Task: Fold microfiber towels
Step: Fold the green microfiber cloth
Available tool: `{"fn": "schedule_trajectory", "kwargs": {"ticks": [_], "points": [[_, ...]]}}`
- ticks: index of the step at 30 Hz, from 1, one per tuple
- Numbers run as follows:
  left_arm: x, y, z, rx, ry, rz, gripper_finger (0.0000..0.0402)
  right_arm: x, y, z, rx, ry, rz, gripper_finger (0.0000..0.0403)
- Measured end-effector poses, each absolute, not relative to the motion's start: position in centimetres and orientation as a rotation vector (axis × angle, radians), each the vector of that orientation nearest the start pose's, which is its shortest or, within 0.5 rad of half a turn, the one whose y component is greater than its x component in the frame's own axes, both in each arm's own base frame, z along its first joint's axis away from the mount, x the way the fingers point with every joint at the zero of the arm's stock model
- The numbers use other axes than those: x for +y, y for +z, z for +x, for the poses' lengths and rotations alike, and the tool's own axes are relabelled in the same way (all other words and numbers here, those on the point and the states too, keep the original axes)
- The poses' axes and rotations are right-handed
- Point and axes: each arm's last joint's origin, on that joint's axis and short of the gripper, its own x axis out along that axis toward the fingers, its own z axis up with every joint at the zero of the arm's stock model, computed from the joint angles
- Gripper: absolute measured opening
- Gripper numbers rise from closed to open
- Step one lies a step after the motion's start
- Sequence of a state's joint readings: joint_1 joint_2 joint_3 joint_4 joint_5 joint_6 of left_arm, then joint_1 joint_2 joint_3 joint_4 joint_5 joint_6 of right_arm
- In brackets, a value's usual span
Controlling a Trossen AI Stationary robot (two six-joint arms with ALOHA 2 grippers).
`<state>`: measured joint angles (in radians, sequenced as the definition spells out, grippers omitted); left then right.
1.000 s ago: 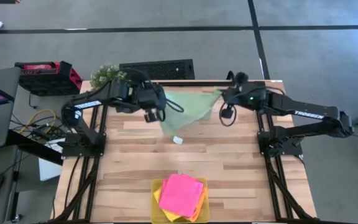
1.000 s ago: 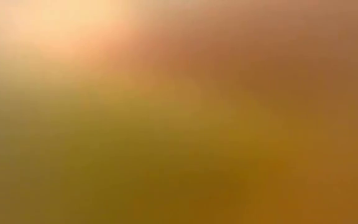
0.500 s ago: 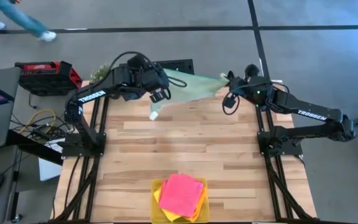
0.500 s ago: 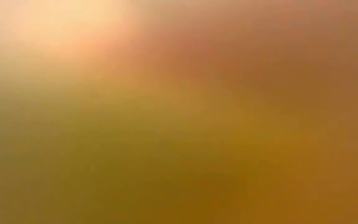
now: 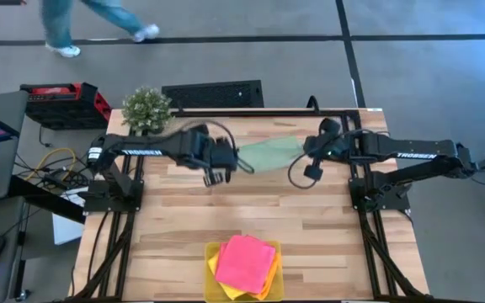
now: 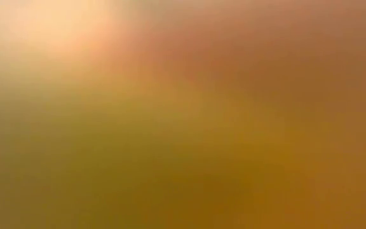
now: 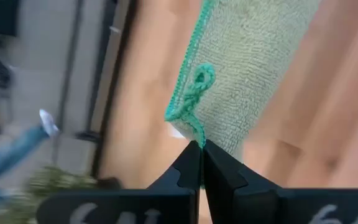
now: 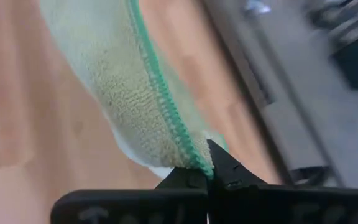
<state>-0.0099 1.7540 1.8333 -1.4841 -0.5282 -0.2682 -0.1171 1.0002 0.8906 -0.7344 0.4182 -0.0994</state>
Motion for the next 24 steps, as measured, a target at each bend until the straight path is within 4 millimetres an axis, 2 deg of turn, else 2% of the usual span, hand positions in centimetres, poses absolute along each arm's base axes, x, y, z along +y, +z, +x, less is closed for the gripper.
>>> {"fn": "schedule_trajectory", "kwargs": {"ticks": [6, 13, 18, 24], "points": [[-2.6, 31.2, 32.5, 1.343, 0.511, 0.059, 0.0, -1.3, 27.0, 19.2, 1.005, -0.331, -0.097, 0.0004], [-5.4, 26.8, 32.0, 1.388, 0.487, -0.039, 0.0, 0.6, 24.8, 20.7, 1.134, -0.274, -0.03, 0.0004], [-5.9, 25.2, 31.8, 1.375, 0.51, -0.032, 0.0, 0.6, 23.4, 21.9, 1.187, -0.303, -0.036, 0.0007], [-4.3, 24.0, 31.9, 1.312, 0.652, -0.065, 0.0, -1.6, 21.3, 23.2, 1.265, -0.487, -0.034, 0.0007]]}}
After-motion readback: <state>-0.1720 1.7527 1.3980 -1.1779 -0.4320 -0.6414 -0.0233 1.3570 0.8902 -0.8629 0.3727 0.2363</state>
